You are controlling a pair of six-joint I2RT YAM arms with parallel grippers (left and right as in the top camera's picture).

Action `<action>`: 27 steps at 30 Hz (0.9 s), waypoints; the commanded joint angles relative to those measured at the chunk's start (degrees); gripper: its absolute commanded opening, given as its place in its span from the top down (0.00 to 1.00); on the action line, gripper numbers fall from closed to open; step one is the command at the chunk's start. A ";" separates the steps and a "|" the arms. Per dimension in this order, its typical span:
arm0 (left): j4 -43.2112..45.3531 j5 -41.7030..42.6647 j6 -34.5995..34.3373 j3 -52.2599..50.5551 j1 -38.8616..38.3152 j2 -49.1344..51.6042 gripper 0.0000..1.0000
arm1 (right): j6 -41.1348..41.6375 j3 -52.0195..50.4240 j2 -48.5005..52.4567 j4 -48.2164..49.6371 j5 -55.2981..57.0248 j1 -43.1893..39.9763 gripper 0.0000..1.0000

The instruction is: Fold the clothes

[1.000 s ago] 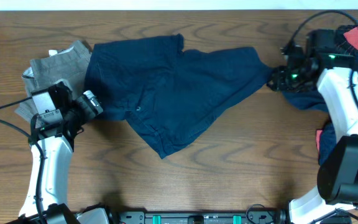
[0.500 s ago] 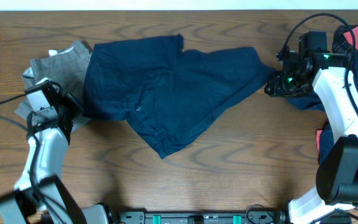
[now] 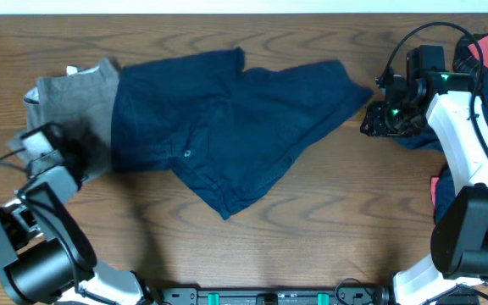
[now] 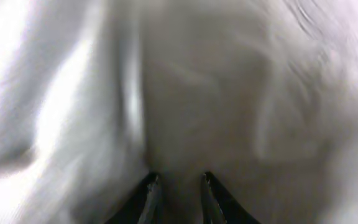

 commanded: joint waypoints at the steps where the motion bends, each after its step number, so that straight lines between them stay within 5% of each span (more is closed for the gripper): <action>1: 2.01 2.05 -6.05 -0.35 5.29 1.75 0.76 | 0.63 0.11 0.24 -0.13 0.20 0.44 0.57; 9: 3.21 6.45 -11.23 2.34 10.45 1.68 0.77 | 0.63 0.11 0.24 -1.11 0.17 0.44 0.56; 15: 3.21 23.32 -10.93 4.90 10.71 0.68 0.77 | 0.61 0.11 0.24 -0.57 0.11 0.48 0.49; 19: 1.05 35.30 -10.91 5.09 8.90 -3.32 0.60 | 0.63 0.11 0.28 1.66 -0.55 0.48 0.39; 24: -11.45 35.21 -3.58 5.09 2.64 -10.45 0.40 | 0.66 0.11 0.72 2.82 -0.90 0.61 0.35; 27: -19.71 33.77 -0.68 5.09 -2.91 -13.77 0.38 | 0.63 0.09 1.18 2.80 -0.87 0.81 0.35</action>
